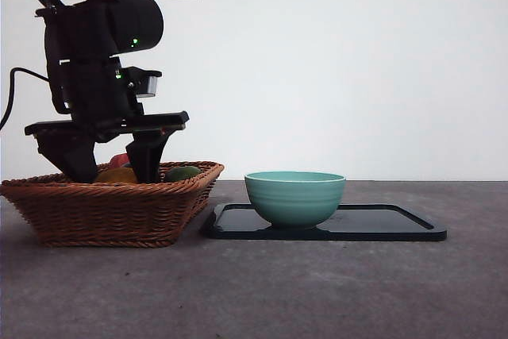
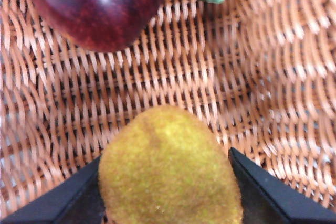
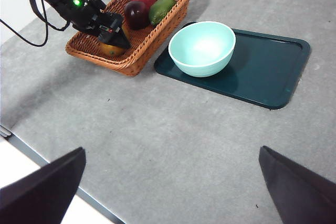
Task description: Pick up the wifruite, put it on the bowl, pick up the plate, put it on desk
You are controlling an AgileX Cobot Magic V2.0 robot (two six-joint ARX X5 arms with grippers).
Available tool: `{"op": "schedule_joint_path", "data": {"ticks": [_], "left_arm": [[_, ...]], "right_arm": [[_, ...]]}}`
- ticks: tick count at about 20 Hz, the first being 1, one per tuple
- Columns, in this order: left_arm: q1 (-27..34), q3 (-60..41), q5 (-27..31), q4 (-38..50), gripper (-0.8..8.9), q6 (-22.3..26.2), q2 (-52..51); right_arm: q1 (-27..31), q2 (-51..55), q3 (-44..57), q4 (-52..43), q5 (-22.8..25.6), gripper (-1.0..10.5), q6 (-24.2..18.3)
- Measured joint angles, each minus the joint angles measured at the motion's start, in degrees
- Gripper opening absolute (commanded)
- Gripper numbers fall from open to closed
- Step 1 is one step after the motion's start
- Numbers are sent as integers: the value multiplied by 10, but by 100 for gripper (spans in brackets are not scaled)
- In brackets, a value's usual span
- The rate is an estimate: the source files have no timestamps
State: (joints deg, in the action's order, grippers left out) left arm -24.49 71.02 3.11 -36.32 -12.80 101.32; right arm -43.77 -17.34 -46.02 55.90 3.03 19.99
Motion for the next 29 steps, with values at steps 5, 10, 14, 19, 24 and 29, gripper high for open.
{"op": "schedule_joint_path", "data": {"ticks": [5, 10, 14, 19, 24, 29], "left_arm": [[0, 0, -1, 8, 272, 0, 3], [0, 0, -1, 10, 444, 0, 4], [0, 0, -1, 8, 543, 0, 4], [3, 60, -1, -57, 540, 0, 4], [-5, 83, -1, -127, 539, 0, -73], [-45, 84, -1, -195, 541, 12, -196]], "right_arm": [[0, 0, 0, 0, 0, 568, 0], [0, 0, 0, 0, 0, 568, 0], [0, 0, 0, 0, 0, 568, 0], [0, 0, 0, 0, 0, 568, 0], [0, 0, 0, 0, 0, 568, 0], [0, 0, 0, 0, 0, 568, 0]]}}
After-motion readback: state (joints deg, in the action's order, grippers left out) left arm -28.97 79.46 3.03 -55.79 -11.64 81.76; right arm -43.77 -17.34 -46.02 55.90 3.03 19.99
